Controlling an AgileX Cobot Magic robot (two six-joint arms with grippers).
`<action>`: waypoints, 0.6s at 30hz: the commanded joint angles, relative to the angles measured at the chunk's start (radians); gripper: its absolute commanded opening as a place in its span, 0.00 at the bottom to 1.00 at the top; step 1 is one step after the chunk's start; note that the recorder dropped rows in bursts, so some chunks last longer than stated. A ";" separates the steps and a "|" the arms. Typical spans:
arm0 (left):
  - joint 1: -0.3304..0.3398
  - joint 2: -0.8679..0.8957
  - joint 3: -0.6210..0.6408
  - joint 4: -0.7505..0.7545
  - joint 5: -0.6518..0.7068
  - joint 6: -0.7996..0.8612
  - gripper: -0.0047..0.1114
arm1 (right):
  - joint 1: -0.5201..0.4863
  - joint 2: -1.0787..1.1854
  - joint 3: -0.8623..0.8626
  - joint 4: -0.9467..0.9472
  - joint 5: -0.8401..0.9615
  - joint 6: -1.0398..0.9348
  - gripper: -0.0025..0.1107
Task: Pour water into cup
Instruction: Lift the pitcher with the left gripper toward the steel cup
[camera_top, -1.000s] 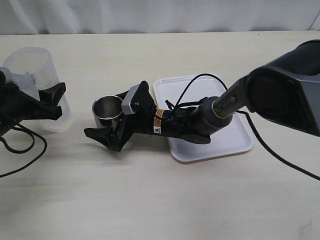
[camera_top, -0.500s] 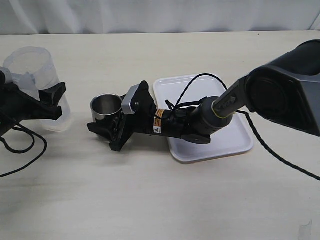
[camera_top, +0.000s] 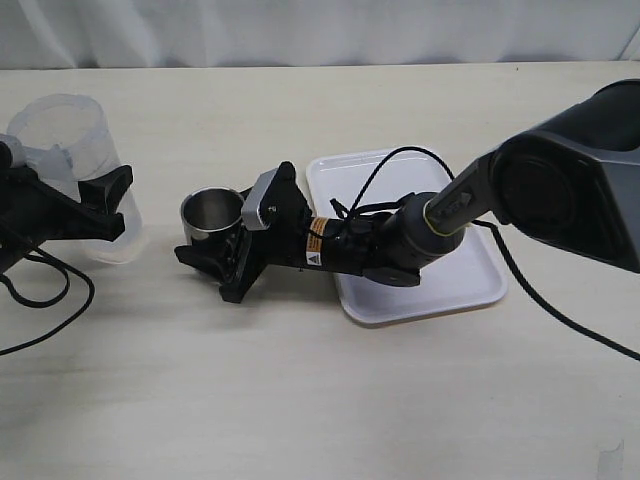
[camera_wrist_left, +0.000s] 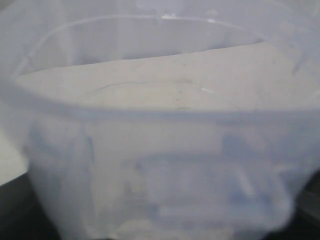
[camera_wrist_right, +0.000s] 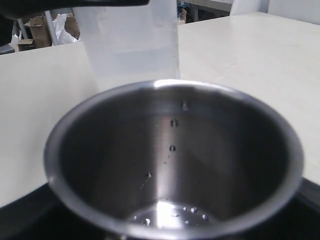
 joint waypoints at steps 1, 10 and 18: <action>0.001 -0.003 -0.007 0.002 -0.049 -0.009 0.04 | 0.000 -0.001 -0.003 -0.009 0.022 -0.015 0.50; 0.001 -0.003 -0.007 0.002 -0.049 -0.009 0.04 | -0.002 -0.001 -0.003 -0.009 0.023 -0.085 0.50; 0.001 -0.003 -0.007 0.008 -0.049 -0.009 0.04 | -0.003 -0.001 -0.003 -0.007 0.024 -0.129 0.50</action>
